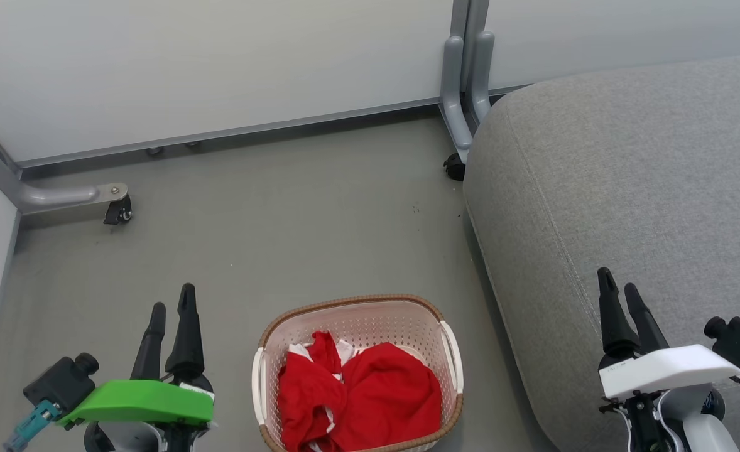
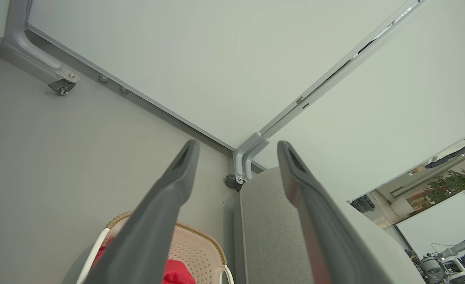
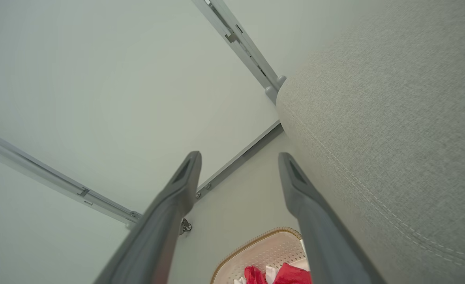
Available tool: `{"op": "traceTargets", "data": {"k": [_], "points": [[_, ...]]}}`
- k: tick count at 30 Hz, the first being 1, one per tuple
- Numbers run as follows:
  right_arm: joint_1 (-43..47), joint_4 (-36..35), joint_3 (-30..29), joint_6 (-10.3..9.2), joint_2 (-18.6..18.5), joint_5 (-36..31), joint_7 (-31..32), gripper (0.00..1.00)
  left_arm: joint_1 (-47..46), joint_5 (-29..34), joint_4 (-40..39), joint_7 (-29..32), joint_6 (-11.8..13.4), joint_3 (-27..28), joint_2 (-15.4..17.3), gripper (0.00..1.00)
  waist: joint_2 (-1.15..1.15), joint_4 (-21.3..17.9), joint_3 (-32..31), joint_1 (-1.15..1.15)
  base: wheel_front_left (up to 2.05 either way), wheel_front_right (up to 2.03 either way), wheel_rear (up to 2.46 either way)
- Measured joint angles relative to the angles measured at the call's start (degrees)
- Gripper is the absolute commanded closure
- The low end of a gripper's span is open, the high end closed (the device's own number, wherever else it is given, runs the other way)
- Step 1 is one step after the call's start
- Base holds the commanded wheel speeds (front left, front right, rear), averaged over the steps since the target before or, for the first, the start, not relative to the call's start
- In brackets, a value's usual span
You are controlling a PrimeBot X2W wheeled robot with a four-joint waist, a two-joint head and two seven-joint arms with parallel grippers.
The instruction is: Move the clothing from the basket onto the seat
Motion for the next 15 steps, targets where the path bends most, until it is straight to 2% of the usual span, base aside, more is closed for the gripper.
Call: {"op": "traceTargets", "data": {"k": [15], "points": [[0.81,-2.25,1.55,0.00,-0.11,-10.04,-2.49,0.00,0.58,9.47,-1.70,-2.47,0.09,-1.69,0.04,0.00,0.00,-0.19,0.19,0.00,0.00,0.00,0.00]]}}
